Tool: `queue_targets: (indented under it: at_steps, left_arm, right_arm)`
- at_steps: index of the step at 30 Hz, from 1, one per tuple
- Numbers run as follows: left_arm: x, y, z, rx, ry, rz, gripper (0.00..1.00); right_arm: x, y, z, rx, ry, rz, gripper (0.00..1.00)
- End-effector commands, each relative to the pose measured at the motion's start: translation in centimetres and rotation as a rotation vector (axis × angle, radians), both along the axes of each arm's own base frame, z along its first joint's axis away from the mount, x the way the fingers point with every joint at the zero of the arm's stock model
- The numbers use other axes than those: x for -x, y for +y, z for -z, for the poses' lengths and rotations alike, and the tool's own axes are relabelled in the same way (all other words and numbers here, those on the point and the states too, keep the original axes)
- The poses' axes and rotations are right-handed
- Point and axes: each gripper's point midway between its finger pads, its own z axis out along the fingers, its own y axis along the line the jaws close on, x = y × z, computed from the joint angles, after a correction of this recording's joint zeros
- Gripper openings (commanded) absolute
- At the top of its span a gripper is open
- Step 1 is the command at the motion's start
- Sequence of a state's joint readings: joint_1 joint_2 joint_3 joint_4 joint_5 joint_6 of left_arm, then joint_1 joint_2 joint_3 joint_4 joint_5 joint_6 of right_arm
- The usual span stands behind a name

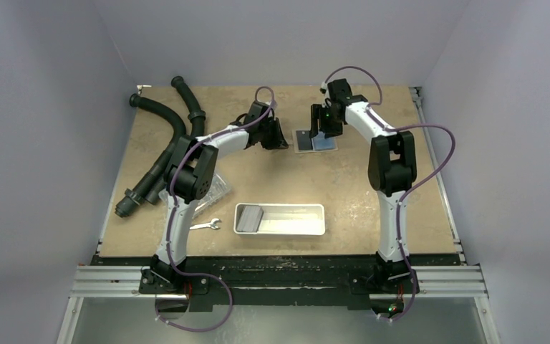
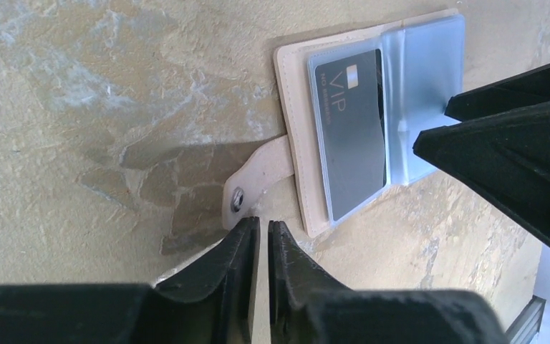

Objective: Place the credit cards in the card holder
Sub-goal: Pick up the credit card from the storage box.

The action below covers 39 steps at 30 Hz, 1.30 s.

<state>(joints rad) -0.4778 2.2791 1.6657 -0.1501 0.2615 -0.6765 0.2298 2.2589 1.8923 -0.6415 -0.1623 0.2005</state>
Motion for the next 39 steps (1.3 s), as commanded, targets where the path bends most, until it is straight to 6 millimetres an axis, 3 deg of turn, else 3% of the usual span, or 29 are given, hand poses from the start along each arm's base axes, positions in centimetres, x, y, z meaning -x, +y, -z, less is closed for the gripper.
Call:
queue_targets:
  at_steps: [1, 7, 11, 15, 19, 23, 27, 33, 39]
  left_arm:
    - [-0.9, -0.4, -7.2, 0.059, -0.114, 0.044, 0.18]
    - [1.2, 1.0, -13.8, 0.045, -0.199, 0.095, 0.35]
    - [4.2, 3.7, -17.7, -0.030, -0.256, 0.147, 0.47]
    - [6.7, 7.8, -19.9, -0.187, -0.325, 0.140, 0.52]
    - [7.6, 13.6, -22.8, -0.362, -0.456, -0.047, 0.63]
    - [8.4, 18.4, -23.4, -0.512, -0.521, -0.199, 0.66]
    - [9.5, 19.3, -24.1, -0.494, -0.553, -0.239, 0.67]
    - [9.9, 18.7, -24.5, -0.443, -0.565, -0.226, 0.68]
    - [10.0, 17.9, -24.2, -0.404, -0.559, -0.199, 0.68]
  right_arm:
    - [0.6, -2.2, -3.2, 0.098, -0.031, 0.032, 0.65]
    - [2.5, -2.1, -7.9, 0.146, -0.099, 0.062, 0.71]
    - [6.3, 0.1, -10.8, 0.137, -0.152, 0.037, 0.75]
    - [13.6, 5.5, -12.0, -0.030, -0.167, -0.087, 0.79]
    - [21.1, 9.6, -14.3, -0.267, -0.169, -0.161, 0.80]
    - [27.3, 13.8, -15.4, -0.527, -0.119, -0.205, 0.81]
    - [31.0, 17.3, -15.4, -0.715, -0.051, -0.154, 0.81]
    - [32.1, 20.7, -12.5, -0.681, 0.010, -0.054, 0.80]
    - [31.8, 21.6, -8.2, -0.549, 0.092, 0.053, 0.79]
